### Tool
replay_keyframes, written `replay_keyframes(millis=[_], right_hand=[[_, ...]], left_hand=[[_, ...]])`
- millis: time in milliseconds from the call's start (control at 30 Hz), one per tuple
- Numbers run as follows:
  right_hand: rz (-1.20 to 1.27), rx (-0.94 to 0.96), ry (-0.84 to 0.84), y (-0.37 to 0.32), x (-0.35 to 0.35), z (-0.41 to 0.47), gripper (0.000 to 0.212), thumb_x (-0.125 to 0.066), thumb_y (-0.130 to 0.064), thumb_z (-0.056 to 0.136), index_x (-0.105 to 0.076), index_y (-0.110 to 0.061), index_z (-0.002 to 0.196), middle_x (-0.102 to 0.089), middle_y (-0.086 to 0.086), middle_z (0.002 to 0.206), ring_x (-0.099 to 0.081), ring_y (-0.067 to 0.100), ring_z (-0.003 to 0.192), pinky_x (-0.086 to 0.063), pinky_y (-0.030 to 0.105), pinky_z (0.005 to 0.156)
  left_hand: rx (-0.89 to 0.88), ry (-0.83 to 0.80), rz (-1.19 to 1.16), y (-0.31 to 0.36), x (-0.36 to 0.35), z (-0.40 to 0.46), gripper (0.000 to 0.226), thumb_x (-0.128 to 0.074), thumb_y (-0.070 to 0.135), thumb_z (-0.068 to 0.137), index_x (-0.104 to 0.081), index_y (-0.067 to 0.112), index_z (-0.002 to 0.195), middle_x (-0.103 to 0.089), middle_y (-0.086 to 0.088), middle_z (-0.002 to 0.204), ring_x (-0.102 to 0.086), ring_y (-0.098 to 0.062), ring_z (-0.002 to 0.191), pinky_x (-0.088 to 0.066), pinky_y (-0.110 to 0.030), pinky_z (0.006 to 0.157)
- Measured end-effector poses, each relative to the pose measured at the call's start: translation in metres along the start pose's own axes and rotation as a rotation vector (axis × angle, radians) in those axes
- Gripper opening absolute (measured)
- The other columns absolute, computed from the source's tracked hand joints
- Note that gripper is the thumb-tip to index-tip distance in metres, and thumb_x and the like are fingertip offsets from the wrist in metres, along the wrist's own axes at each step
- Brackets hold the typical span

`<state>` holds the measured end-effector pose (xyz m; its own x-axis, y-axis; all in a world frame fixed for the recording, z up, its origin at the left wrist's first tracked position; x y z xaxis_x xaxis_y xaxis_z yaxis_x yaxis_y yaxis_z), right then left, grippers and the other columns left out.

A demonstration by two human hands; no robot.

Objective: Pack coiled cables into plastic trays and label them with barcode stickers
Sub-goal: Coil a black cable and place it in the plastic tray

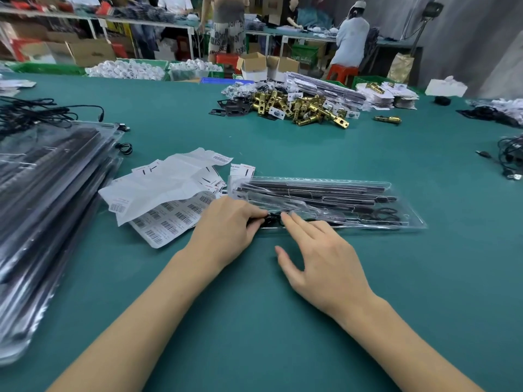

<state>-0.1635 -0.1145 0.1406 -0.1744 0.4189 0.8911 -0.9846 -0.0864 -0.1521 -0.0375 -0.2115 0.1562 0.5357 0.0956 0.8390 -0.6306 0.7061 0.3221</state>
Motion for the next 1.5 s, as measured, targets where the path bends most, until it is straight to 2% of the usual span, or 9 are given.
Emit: replay_keyframes(millis=[200,300,400,600,900,1100,1233,1367,1500], right_hand=[[-0.206,-0.066,-0.227,-0.006,-0.015,0.003,0.079,-0.022,-0.068,0.094,-0.024,-0.022,0.159,-0.030,-0.003,0.163,-0.044,0.024,0.125,-0.043,0.038,0.093],[-0.238,-0.088,-0.264,-0.005,-0.019,0.005,0.083,-0.020,-0.071,0.092,-0.017,-0.024,0.160,-0.024,-0.006,0.165,-0.040,0.024,0.126,-0.039,0.040,0.094],[-0.264,-0.092,-0.297,-0.004,-0.021,0.005,0.087,-0.013,-0.070,0.088,-0.016,-0.023,0.160,-0.027,-0.009,0.164,-0.039,0.022,0.126,-0.037,0.040,0.092],[-0.260,-0.115,-0.337,-0.005,-0.021,0.005,0.089,-0.011,-0.069,0.087,-0.017,-0.019,0.160,-0.033,-0.008,0.161,-0.038,0.023,0.126,-0.036,0.041,0.091],[-0.162,-0.204,-0.342,-0.002,-0.023,-0.007,0.095,-0.014,-0.074,0.088,-0.005,-0.013,0.160,-0.011,0.001,0.167,-0.011,0.019,0.149,-0.022,0.038,0.115],[-0.168,-0.219,-0.336,-0.003,-0.022,-0.005,0.098,-0.007,-0.075,0.084,-0.005,-0.014,0.160,-0.013,0.001,0.167,-0.013,0.019,0.146,-0.022,0.038,0.111],[-0.188,-0.218,-0.344,-0.001,-0.022,0.000,0.098,-0.013,-0.075,0.084,-0.009,-0.015,0.160,-0.017,-0.003,0.166,-0.022,0.021,0.140,-0.029,0.040,0.105],[-0.173,-0.220,-0.349,-0.006,-0.022,0.001,0.097,-0.013,-0.072,0.083,-0.012,-0.014,0.160,-0.017,-0.002,0.167,-0.024,0.024,0.140,-0.029,0.041,0.107],[-0.061,-0.207,-0.366,-0.011,-0.027,-0.001,0.090,-0.019,-0.063,0.089,0.001,-0.011,0.160,0.000,0.005,0.169,0.001,0.020,0.154,-0.005,0.036,0.123]], left_hand=[[0.013,-0.092,0.097,0.004,-0.009,-0.002,0.026,-0.046,0.024,0.101,-0.071,0.022,0.105,-0.073,-0.002,0.090,-0.061,-0.028,0.085,-0.046,-0.039,0.076],[0.009,-0.090,0.082,0.012,-0.014,-0.008,0.022,-0.041,0.027,0.102,-0.056,0.018,0.090,-0.069,-0.003,0.090,-0.061,-0.029,0.087,-0.043,-0.038,0.073],[0.021,-0.167,0.123,0.015,-0.026,-0.011,0.026,-0.033,0.035,0.104,-0.053,0.018,0.107,-0.065,0.000,0.114,-0.059,-0.024,0.105,-0.044,-0.037,0.086],[0.012,-0.244,0.117,0.011,-0.031,-0.014,0.056,-0.032,0.042,0.105,-0.023,0.023,0.157,-0.043,0.006,0.152,-0.044,-0.016,0.135,-0.039,-0.031,0.105],[0.001,-0.238,0.080,0.010,-0.030,-0.013,0.048,-0.038,0.041,0.104,-0.035,0.037,0.152,-0.039,0.009,0.156,-0.043,-0.014,0.138,-0.041,-0.032,0.105],[0.002,-0.237,0.043,0.010,-0.033,-0.011,0.041,-0.040,0.033,0.106,-0.046,0.033,0.146,-0.044,0.009,0.153,-0.042,-0.013,0.140,-0.038,-0.034,0.109],[-0.052,-0.246,0.164,0.016,-0.034,-0.010,0.042,-0.033,0.030,0.108,-0.039,0.025,0.150,-0.040,0.005,0.156,-0.025,-0.015,0.149,-0.017,-0.025,0.118],[-0.061,-0.335,0.359,0.023,-0.033,-0.016,0.052,-0.030,0.025,0.105,-0.018,0.018,0.155,-0.023,-0.001,0.163,-0.018,-0.018,0.150,-0.019,-0.031,0.116],[-0.066,-0.427,0.448,0.028,-0.032,-0.020,0.066,-0.033,0.020,0.102,0.001,0.010,0.158,-0.004,-0.007,0.167,-0.009,-0.019,0.152,-0.015,-0.033,0.121]])
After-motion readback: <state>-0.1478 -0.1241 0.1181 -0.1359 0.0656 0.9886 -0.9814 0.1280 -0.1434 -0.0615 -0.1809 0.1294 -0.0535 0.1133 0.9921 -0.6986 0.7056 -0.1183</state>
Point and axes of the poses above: each hand's wrist, its own z-axis towards the middle knuckle, its own x-axis out of the back of the hand, y = z × x, the point moved 6 cm from there along z, towards the middle knuckle
